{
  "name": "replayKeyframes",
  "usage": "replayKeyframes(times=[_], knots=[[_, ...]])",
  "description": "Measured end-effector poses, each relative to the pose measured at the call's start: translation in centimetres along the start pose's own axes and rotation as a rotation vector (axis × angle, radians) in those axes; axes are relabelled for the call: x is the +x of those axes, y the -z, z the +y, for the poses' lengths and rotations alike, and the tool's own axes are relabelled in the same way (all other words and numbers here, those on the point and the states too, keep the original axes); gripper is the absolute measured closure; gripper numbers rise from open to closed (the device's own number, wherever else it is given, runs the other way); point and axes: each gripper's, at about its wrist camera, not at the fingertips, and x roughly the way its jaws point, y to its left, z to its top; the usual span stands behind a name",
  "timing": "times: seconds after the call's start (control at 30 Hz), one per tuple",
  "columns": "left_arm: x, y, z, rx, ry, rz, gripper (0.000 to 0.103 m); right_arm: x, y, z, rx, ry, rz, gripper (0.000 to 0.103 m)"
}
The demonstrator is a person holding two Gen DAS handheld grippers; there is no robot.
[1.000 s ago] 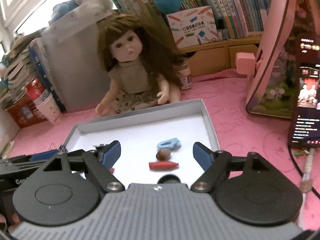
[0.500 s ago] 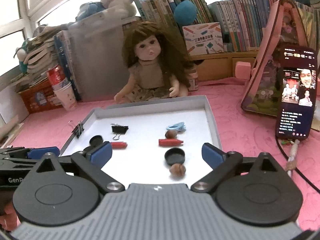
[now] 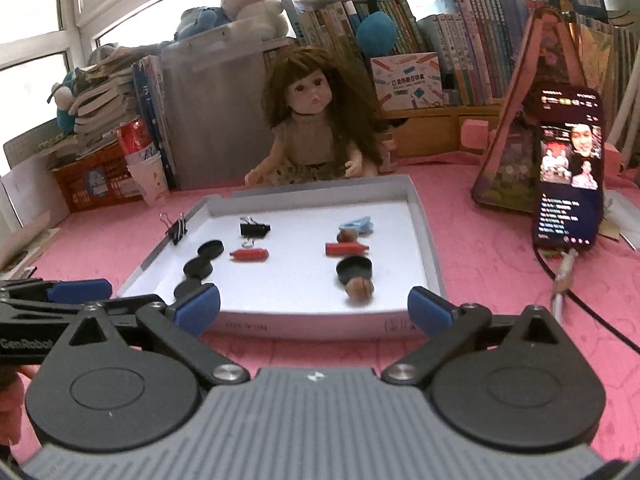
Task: Organize rigid objects
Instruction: 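Move the left gripper to the clear dome while the right approaches the second blue hair clip, then grasp the clear plastic dome with the left while the right grasps the blue hair clip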
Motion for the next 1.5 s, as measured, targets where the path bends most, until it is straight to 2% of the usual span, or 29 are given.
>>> replayKeyframes(times=[0.2, 0.47, 0.67, 1.13, 1.33, 1.5], knots=[[-1.7, 1.4, -0.1, 0.029, -0.024, -0.022, 0.024, -1.4, 1.7, -0.2, 0.006, 0.005, -0.002, 0.000], [-3.8, 3.6, 0.3, 0.004, -0.022, -0.002, 0.024, -3.1, 4.3, 0.1, -0.001, -0.007, 0.007, 0.000], [-4.9, 5.5, 0.4, 0.028, -0.069, -0.005, 0.024, -4.1, 5.9, 1.0, -0.022, -0.038, 0.008, 0.000], [-6.9, 8.2, 0.9, 0.065, -0.101, -0.006, 0.024, -5.8, 8.9, 4.2, -0.212, -0.129, 0.018, 0.000], [-7.5, 9.2, 1.3, 0.073, -0.104, -0.001, 0.024, -5.7, 9.8, 5.2, -0.309, -0.070, 0.028, 0.000], [-7.6, 9.8, 1.5, 0.089, -0.112, 0.006, 0.024, -5.3, 9.8, 5.1, -0.334, -0.006, 0.034, 0.000]])
